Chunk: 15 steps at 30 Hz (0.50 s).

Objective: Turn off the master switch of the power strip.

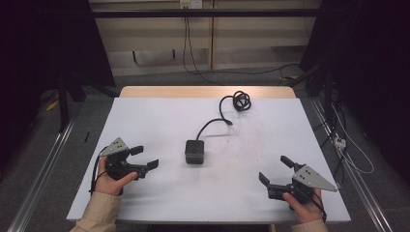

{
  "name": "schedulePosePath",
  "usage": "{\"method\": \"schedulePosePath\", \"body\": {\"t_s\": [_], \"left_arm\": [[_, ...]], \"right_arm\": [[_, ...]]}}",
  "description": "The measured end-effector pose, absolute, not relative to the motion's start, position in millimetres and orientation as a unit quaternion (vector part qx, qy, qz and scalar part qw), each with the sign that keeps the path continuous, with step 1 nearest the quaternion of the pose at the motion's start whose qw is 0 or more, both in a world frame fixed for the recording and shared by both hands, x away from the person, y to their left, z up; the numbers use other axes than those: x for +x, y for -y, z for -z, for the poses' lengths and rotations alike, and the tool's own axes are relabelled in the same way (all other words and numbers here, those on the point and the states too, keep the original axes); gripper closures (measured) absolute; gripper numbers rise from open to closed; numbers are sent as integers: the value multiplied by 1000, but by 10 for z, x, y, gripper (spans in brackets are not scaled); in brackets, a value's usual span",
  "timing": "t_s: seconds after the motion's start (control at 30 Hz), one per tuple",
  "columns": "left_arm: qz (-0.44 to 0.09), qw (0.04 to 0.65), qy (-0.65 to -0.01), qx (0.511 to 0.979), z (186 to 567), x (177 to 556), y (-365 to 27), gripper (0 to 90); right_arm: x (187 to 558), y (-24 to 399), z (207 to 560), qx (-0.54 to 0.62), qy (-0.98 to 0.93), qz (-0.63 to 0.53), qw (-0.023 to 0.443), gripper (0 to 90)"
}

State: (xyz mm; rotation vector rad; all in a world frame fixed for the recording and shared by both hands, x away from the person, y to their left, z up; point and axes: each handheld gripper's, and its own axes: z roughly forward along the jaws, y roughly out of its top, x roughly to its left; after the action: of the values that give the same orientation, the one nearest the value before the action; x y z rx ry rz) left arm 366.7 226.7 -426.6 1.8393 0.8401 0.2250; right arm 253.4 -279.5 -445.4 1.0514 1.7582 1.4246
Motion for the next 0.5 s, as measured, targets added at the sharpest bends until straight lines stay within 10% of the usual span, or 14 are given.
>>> {"method": "schedulePosePath", "body": {"t_s": [0.5], "left_arm": [[-99, 520, -355, 771, 4317, 3637, -2368, 87]], "right_arm": [[2534, 2799, 4457, 398, -669, -541, 318, 39]]}}
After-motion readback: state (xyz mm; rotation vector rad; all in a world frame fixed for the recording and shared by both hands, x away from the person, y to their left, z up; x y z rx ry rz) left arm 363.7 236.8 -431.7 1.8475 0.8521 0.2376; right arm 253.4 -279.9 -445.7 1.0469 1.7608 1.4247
